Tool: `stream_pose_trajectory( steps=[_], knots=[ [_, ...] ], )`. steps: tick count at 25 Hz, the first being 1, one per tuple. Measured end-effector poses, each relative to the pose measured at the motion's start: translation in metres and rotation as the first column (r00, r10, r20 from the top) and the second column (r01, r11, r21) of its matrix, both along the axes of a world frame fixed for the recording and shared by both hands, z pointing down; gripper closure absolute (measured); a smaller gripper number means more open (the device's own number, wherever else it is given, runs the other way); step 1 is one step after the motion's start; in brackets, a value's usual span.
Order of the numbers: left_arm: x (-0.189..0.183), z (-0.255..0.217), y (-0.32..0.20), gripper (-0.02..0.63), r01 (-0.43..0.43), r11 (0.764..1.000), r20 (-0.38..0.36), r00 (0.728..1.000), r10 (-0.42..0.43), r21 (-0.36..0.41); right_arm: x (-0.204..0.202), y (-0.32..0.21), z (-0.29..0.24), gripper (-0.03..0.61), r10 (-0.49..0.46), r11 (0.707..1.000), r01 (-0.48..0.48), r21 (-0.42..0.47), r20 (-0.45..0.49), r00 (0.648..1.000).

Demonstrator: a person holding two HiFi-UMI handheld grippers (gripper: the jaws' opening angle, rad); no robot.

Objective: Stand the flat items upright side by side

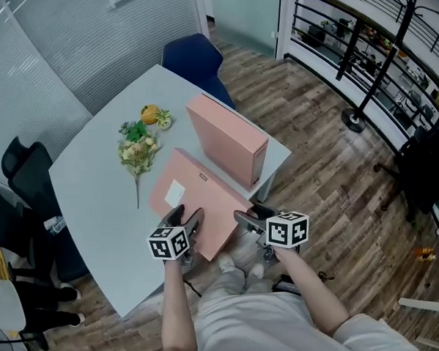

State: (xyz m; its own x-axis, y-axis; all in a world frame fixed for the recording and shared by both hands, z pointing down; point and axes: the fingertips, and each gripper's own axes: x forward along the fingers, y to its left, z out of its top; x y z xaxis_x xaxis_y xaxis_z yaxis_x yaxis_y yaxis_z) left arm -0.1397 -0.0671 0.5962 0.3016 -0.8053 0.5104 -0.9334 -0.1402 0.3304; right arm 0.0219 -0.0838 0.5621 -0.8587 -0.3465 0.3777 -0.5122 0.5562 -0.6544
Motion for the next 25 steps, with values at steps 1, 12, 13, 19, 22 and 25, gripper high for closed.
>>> stream_pose_trajectory(
  steps=[1, 12, 13, 19, 22, 25],
  knots=[
    [0.000, -0.001, 0.001, 0.337, 0.002, 1.000, -0.005, 1.000, -0.002, 0.003, 0.000, 0.001, -0.002, 0.261, -0.004, 1.000, 0.004, 0.008, -0.005, 1.000],
    [0.001, -0.008, 0.006, 0.337, 0.023, 0.999, -0.073, 0.997, -0.020, 0.037, -0.001, 0.009, -0.022, 0.264, -0.036, 0.994, 0.043, 0.103, -0.067, 0.997],
    [0.000, -0.008, 0.007, 0.337, 0.026, 0.999, -0.081, 0.996, -0.023, 0.038, -0.002, 0.009, -0.024, 0.264, -0.039, 0.992, 0.047, 0.113, -0.072, 0.997],
    [-0.003, -0.011, 0.007, 0.337, 0.051, 0.997, -0.150, 0.988, -0.042, 0.053, -0.006, 0.013, -0.038, 0.268, -0.056, 0.980, 0.075, 0.182, -0.106, 0.993],
    [-0.004, -0.012, 0.007, 0.336, 0.065, 0.996, -0.188, 0.981, -0.053, 0.057, -0.008, 0.014, -0.043, 0.271, -0.064, 0.973, 0.089, 0.213, -0.121, 0.991],
    [-0.004, -0.013, 0.006, 0.336, 0.077, 0.995, -0.220, 0.974, -0.062, 0.063, -0.009, 0.015, -0.048, 0.272, -0.069, 0.966, 0.099, 0.238, -0.134, 0.989]
  ],
)
